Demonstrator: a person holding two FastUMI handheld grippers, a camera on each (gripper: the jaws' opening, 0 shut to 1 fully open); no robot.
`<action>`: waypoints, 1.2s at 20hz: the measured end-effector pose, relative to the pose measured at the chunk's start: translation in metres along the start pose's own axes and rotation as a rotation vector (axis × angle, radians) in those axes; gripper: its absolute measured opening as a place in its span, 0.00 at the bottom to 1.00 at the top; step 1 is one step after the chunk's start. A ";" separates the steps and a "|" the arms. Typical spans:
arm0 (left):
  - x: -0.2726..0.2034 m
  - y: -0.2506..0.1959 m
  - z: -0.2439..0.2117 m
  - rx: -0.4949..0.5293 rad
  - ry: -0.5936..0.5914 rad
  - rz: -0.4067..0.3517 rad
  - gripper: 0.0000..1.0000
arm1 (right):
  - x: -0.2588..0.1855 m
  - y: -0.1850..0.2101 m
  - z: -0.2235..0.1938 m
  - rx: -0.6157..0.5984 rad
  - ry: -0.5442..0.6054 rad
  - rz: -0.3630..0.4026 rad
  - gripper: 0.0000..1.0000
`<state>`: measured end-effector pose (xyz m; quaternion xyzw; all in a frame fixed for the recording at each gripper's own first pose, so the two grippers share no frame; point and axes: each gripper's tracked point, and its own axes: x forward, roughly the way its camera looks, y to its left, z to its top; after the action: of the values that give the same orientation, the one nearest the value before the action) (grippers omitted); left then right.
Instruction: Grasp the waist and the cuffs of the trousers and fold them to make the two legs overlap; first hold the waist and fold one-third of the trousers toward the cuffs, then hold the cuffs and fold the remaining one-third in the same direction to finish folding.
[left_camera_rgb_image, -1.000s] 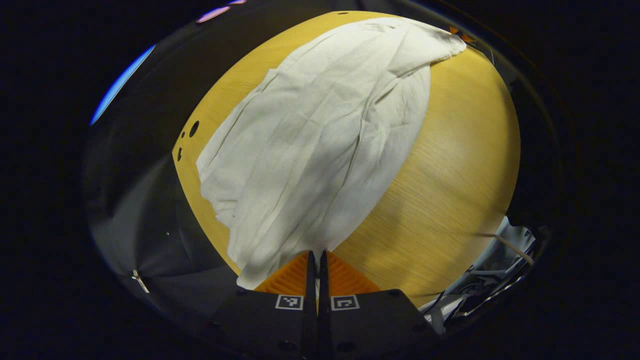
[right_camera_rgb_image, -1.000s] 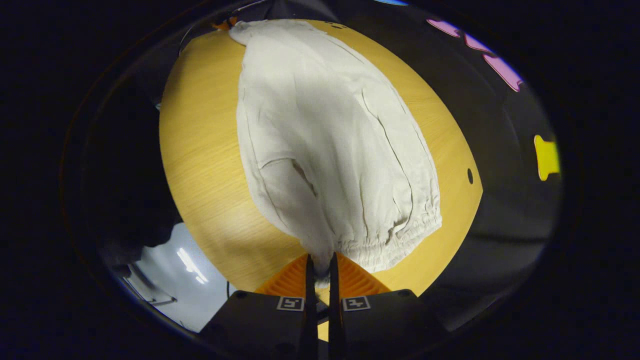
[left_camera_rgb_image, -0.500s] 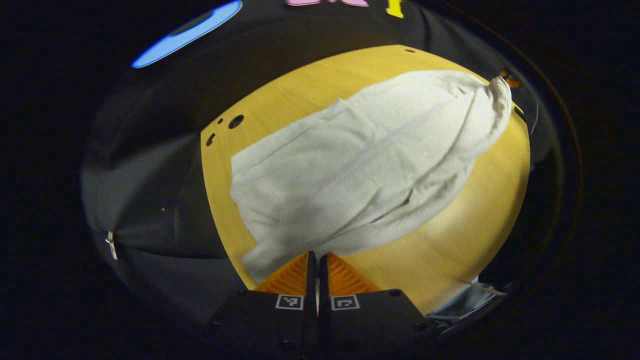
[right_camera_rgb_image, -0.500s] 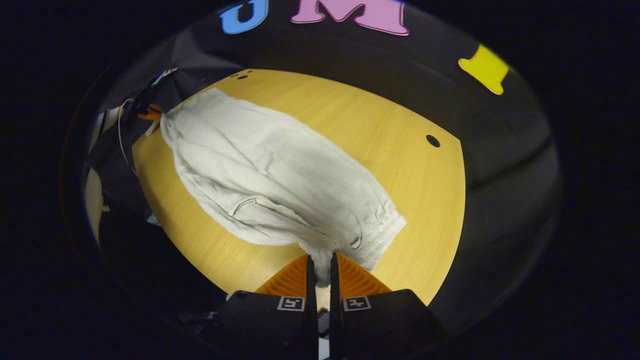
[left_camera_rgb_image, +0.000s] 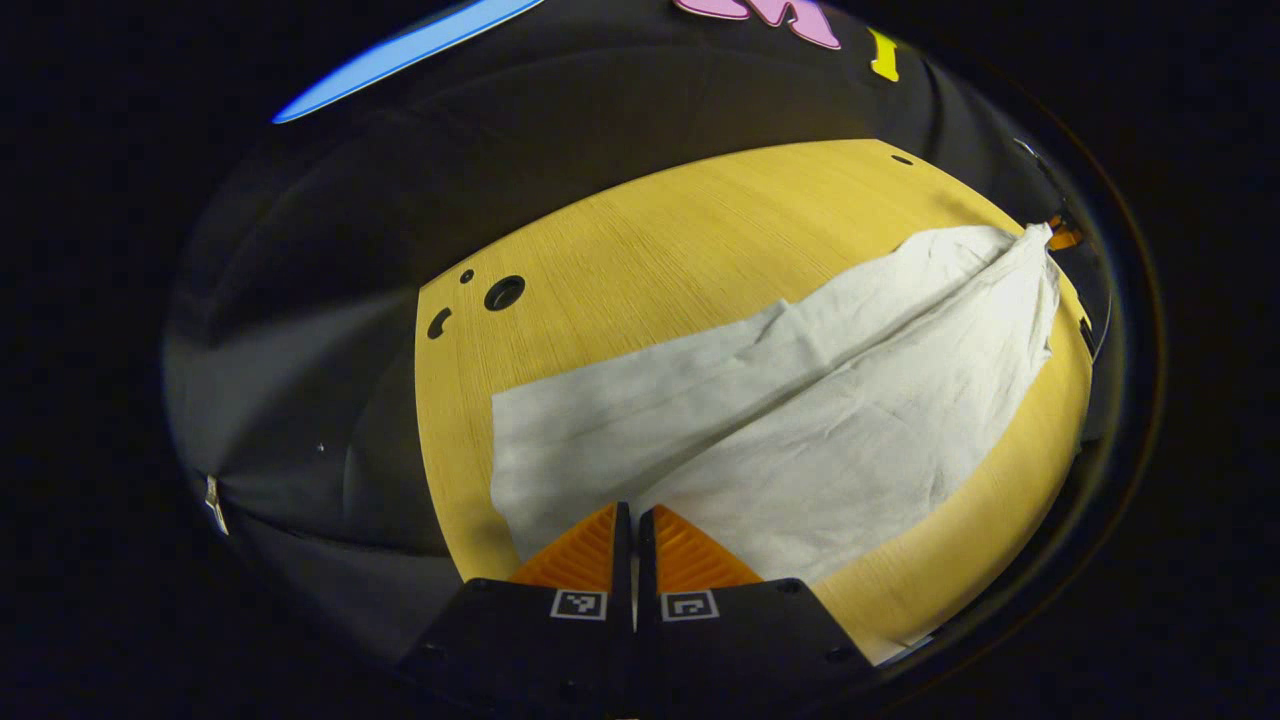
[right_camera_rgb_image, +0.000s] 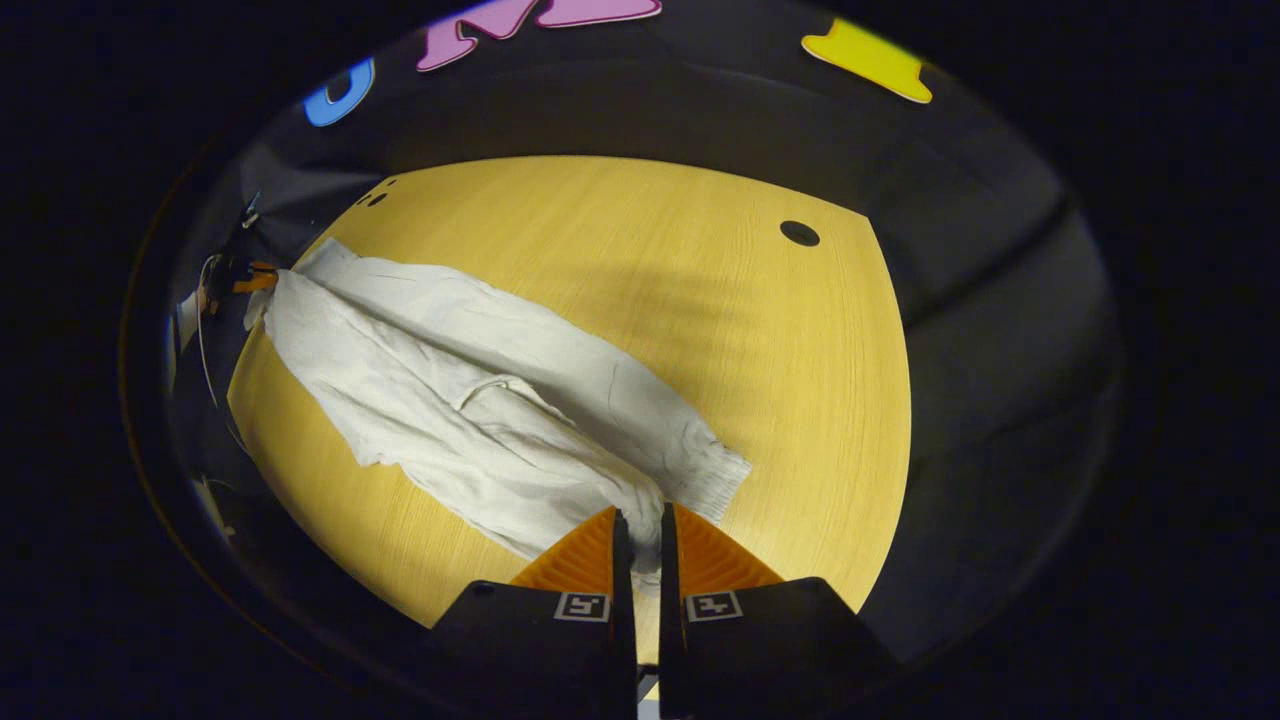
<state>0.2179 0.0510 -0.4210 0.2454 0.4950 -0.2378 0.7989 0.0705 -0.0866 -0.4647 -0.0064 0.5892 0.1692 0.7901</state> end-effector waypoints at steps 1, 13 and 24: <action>0.006 -0.001 0.008 -0.009 0.001 0.004 0.06 | 0.008 -0.005 -0.003 0.007 0.019 0.002 0.13; 0.069 0.001 0.005 -0.002 0.182 0.048 0.06 | 0.041 -0.043 0.008 0.359 0.011 0.186 0.15; 0.048 0.003 -0.002 -0.037 0.134 0.064 0.68 | -0.007 -0.073 0.008 0.933 -0.363 0.163 0.73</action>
<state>0.2368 0.0481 -0.4647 0.2616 0.5437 -0.1858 0.7755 0.0964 -0.1555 -0.4696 0.4227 0.4539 -0.0523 0.7826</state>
